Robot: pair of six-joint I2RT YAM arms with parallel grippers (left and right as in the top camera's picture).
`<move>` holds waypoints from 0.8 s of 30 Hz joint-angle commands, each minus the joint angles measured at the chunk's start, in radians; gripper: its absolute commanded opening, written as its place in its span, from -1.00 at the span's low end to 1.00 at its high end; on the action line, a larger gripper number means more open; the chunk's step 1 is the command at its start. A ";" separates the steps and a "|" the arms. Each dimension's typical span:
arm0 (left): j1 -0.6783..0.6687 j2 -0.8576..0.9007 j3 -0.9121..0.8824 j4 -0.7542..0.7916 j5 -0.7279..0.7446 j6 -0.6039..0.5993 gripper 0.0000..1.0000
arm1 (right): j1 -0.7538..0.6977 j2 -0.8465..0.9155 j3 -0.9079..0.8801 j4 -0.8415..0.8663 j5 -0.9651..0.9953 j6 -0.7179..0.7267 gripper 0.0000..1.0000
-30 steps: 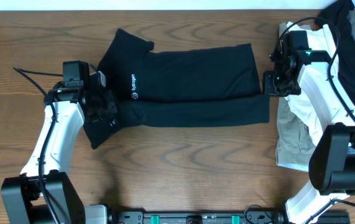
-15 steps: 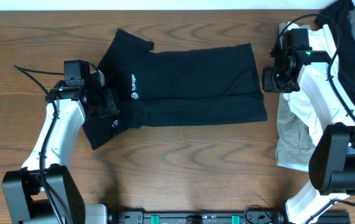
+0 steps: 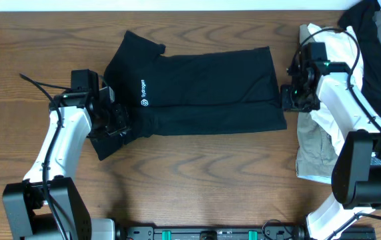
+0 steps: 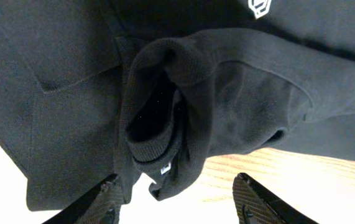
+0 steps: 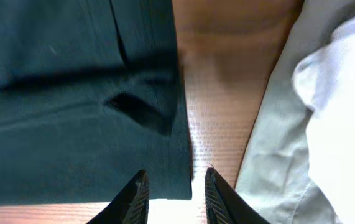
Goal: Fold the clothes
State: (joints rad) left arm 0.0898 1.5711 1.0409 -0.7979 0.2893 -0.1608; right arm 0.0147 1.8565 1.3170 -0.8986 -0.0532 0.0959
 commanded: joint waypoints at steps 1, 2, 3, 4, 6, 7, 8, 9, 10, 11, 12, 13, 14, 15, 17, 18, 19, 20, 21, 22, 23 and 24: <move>0.004 0.010 -0.032 0.007 0.021 -0.010 0.18 | 0.006 -0.005 -0.038 0.016 -0.004 0.000 -0.46; 0.003 0.010 -0.037 0.014 0.036 -0.009 0.17 | 0.006 -0.005 -0.047 0.023 -0.004 0.000 -0.47; 0.003 0.010 -0.043 0.021 0.057 -0.010 0.16 | 0.006 -0.005 -0.058 0.031 -0.004 0.000 -0.49; 0.002 0.010 -0.051 0.031 0.073 -0.010 0.15 | 0.006 -0.005 -0.068 0.037 -0.004 0.000 -0.49; -0.003 0.010 -0.071 0.049 0.080 -0.010 0.14 | 0.006 -0.005 -0.081 0.046 -0.004 0.000 -0.51; -0.006 0.010 -0.081 0.058 0.080 -0.010 0.13 | 0.006 -0.005 -0.085 0.048 -0.004 0.000 -0.51; -0.010 0.010 -0.092 0.069 0.080 -0.010 0.13 | 0.006 -0.005 -0.088 0.050 -0.004 0.000 -0.51; -0.016 0.010 -0.103 0.081 0.081 -0.010 0.13 | 0.006 -0.005 -0.089 0.050 -0.004 0.000 -0.52; -0.021 0.010 -0.112 0.091 0.081 -0.010 0.13 | 0.006 -0.005 -0.089 0.050 -0.004 0.000 -0.51; -0.026 0.010 -0.121 0.103 0.081 -0.010 0.13 | 0.006 -0.005 -0.089 0.051 -0.004 0.000 -0.51; -0.032 0.010 -0.129 0.115 0.081 -0.010 0.13 | 0.006 -0.005 -0.089 0.053 -0.004 0.000 -0.52; -0.037 0.010 -0.137 0.127 0.081 -0.010 0.11 | 0.006 -0.005 -0.089 0.053 -0.004 0.000 -0.52; -0.043 0.010 -0.145 0.143 0.080 -0.010 0.06 | 0.006 -0.005 -0.089 0.054 -0.004 0.000 -0.53; -0.048 0.010 -0.151 0.156 0.081 -0.010 -0.07 | 0.006 -0.005 -0.089 0.053 -0.004 0.000 -0.54; -0.055 0.010 -0.154 0.169 0.081 -0.010 -0.68 | 0.006 -0.005 -0.089 0.053 -0.004 0.000 -0.56; -0.057 0.010 -0.154 0.173 0.083 -0.016 -0.88 | 0.006 -0.005 -0.089 0.052 -0.004 0.000 -0.57; -0.057 0.009 -0.154 0.180 0.094 -0.024 -0.88 | 0.006 -0.005 -0.089 0.051 -0.004 0.000 -0.58; -0.056 0.009 -0.151 0.193 0.126 -0.029 -0.88 | 0.006 -0.005 -0.089 0.050 -0.004 0.000 -0.58; -0.054 0.009 -0.143 0.205 0.172 -0.028 -0.89 | 0.006 -0.005 -0.089 0.050 -0.004 0.000 -0.58; -0.051 0.008 -0.130 0.216 0.213 -0.028 -0.88 | 0.006 -0.005 -0.089 0.050 -0.004 0.000 -0.58; -0.051 0.007 -0.115 0.230 0.248 -0.028 -0.88 | 0.006 -0.005 -0.089 0.049 -0.004 0.000 -0.58; -0.048 0.003 -0.094 0.246 0.273 -0.029 -0.88 | 0.006 -0.005 -0.089 0.050 -0.004 0.000 -0.58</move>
State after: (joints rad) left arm 0.0368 1.5711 0.8955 -0.5751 0.4454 -0.1829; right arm 0.0147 1.8565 1.2339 -0.8478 -0.0532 0.0963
